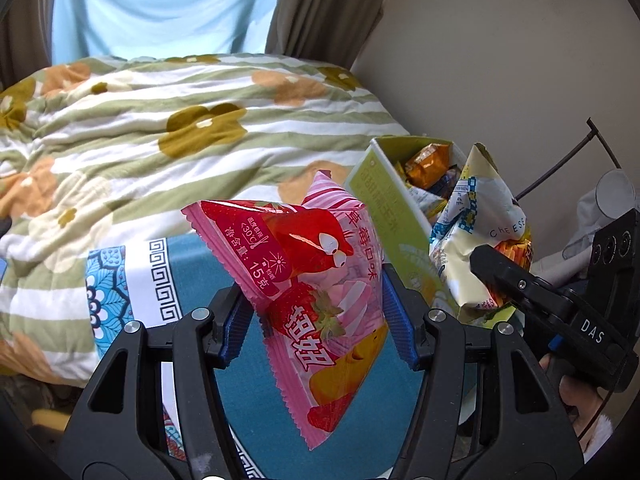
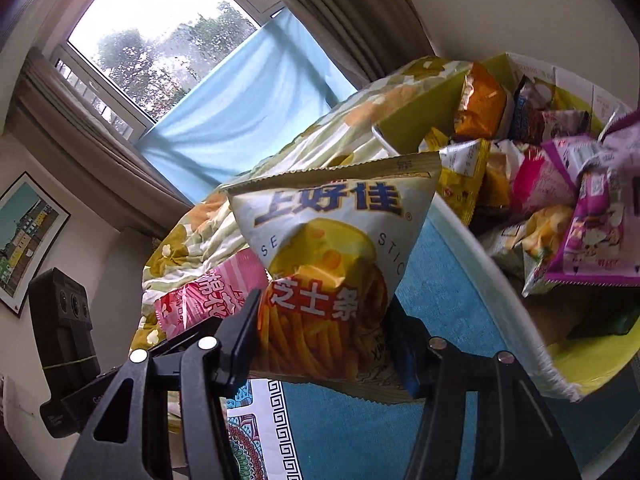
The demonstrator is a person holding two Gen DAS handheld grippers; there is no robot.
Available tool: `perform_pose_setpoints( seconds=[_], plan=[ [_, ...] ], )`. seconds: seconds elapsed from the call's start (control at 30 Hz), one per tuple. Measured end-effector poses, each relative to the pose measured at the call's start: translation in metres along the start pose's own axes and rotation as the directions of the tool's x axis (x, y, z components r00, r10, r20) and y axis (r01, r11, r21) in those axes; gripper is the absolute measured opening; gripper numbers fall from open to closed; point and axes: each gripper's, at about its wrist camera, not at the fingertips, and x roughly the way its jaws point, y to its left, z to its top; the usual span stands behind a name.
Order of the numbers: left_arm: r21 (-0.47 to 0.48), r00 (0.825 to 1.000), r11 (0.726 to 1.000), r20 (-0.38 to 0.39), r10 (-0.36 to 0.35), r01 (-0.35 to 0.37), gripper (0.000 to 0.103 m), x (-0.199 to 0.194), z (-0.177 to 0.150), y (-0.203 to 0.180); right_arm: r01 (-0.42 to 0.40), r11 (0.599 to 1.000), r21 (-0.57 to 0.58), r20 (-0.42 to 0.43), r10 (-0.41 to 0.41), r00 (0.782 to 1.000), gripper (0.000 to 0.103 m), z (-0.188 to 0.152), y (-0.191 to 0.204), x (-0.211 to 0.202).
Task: Organize snacks
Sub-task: 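Lift both bags and carry them over the cardboard box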
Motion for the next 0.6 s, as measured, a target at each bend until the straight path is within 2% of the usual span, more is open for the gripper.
perform_pose_setpoints(
  seconds=[0.13, 0.27, 0.43, 0.6],
  plan=[
    [0.001, 0.999, 1.000, 0.050, 0.010, -0.010, 0.056, -0.008, 0.015, -0.054, -0.017, 0.999, -0.050, 0.032, 0.019, 0.999, 0.053, 0.032, -0.017, -0.042],
    [-0.025, 0.996, 1.000, 0.088, 0.011, -0.008, 0.056, 0.003, 0.026, -0.114, -0.012, 0.994, -0.109, 0.044, 0.017, 0.999, 0.053, 0.074, -0.053, -0.082],
    [-0.052, 0.997, 0.999, 0.075, 0.013, -0.009, 0.056, 0.051, 0.038, -0.178, -0.007, 0.987, -0.163, 0.023, 0.011, 1.000, 0.053, 0.124, -0.107, -0.110],
    [-0.097, 0.998, 0.995, 0.055, -0.004, 0.009, 0.057, 0.097, 0.046, -0.217, -0.017, 0.981, -0.194, -0.006, 0.016, 1.000, 0.053, 0.157, -0.148, -0.115]
  ],
)
